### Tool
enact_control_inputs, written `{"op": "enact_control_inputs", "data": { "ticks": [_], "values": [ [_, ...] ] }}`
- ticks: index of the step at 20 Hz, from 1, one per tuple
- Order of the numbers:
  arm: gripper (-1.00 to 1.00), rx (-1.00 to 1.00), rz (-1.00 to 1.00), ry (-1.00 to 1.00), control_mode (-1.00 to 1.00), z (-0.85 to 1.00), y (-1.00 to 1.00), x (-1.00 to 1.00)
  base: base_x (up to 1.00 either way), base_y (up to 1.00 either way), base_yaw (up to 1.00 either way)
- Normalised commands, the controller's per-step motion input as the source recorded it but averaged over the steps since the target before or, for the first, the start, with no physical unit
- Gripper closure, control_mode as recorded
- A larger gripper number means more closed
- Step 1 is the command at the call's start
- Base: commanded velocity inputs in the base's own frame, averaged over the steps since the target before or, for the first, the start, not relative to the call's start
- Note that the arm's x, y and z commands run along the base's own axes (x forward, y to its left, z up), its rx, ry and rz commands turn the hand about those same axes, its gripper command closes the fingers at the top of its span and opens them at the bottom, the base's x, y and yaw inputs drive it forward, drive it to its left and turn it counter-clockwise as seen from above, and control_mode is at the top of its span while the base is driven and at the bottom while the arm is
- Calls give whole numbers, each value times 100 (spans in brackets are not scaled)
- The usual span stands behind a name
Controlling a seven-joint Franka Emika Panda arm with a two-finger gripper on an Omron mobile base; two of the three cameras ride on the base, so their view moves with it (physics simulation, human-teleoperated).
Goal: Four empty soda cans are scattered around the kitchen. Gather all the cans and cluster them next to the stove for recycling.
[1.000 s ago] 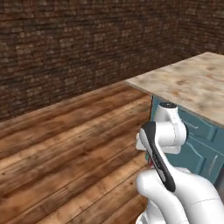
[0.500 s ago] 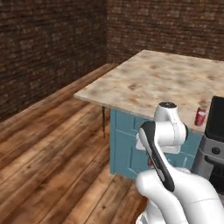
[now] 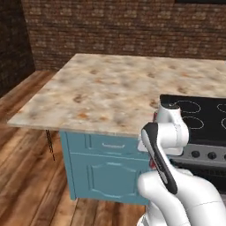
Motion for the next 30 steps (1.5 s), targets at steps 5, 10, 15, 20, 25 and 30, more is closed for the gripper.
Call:
{"op": "enact_control_inputs", "data": {
  "ticks": [5,10,15,20,25,30],
  "values": [
    [100,0,0,0,100,0,0,0,100,42,-30],
    [100,0,0,0,100,0,0,0,100,12,-24],
    [100,0,0,0,100,0,0,0,68,-7,-45],
    [100,0,0,0,100,0,0,0,7,1,-9],
    [100,0,0,0,100,0,0,0,0,0,0],
    [100,0,-4,5,-100,0,14,68,0,0,0]
  ]
}}
